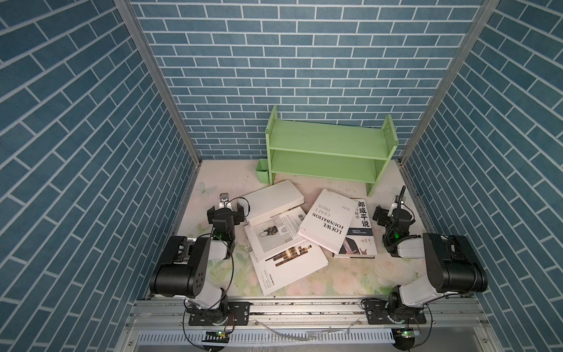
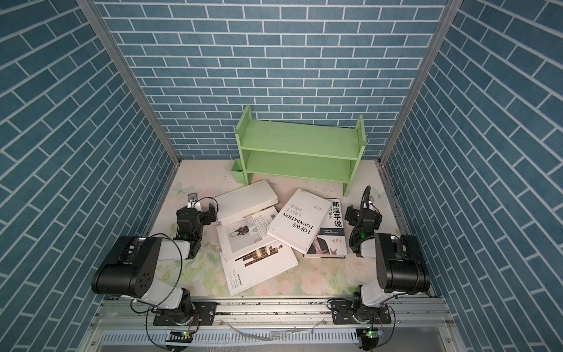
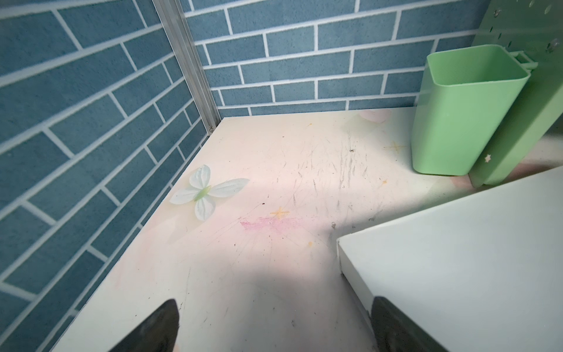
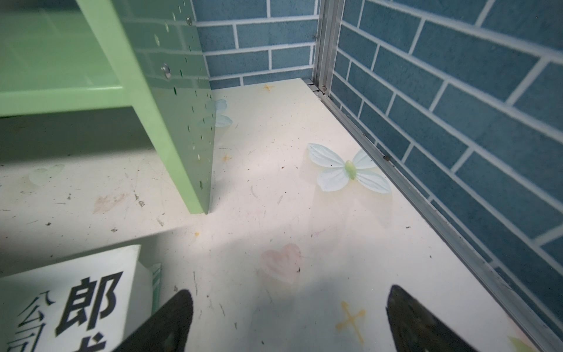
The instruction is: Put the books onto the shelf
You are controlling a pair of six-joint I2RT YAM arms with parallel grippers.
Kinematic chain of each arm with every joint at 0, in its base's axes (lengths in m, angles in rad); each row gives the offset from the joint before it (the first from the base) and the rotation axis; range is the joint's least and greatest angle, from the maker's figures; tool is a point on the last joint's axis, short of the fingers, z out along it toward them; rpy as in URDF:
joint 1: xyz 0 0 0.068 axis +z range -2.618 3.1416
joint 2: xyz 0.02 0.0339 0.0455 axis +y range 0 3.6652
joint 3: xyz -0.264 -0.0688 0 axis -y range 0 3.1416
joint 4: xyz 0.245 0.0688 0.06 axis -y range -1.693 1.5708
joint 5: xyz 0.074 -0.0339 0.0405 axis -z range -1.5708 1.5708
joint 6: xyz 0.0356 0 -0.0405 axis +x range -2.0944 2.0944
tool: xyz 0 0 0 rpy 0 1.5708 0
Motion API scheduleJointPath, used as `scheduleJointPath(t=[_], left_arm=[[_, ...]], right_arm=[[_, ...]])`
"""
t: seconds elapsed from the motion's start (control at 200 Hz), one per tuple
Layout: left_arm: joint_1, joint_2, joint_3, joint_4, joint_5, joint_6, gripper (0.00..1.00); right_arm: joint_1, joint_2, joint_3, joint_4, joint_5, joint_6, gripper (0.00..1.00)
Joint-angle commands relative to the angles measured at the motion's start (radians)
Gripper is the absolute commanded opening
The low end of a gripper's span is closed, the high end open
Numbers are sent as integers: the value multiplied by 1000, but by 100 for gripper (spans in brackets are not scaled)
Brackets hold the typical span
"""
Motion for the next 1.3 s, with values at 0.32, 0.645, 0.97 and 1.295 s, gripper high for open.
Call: scheduleJointPath(t=[0.32, 0.645, 0.97, 1.295], left_arm=[[6, -1, 2, -9, 1, -5, 99], [6, -1, 3, -9, 1, -4, 99], [6, -4, 0, -7, 1, -5, 100], [4, -109, 8, -103, 11, 2, 100]], right_arm=[[-2, 3, 9, 15, -4, -39, 99], [-2, 2, 9, 14, -4, -39, 99], [-2, 2, 9, 15, -4, -40, 99], [-2, -139, 49, -171, -50, -57, 99]])
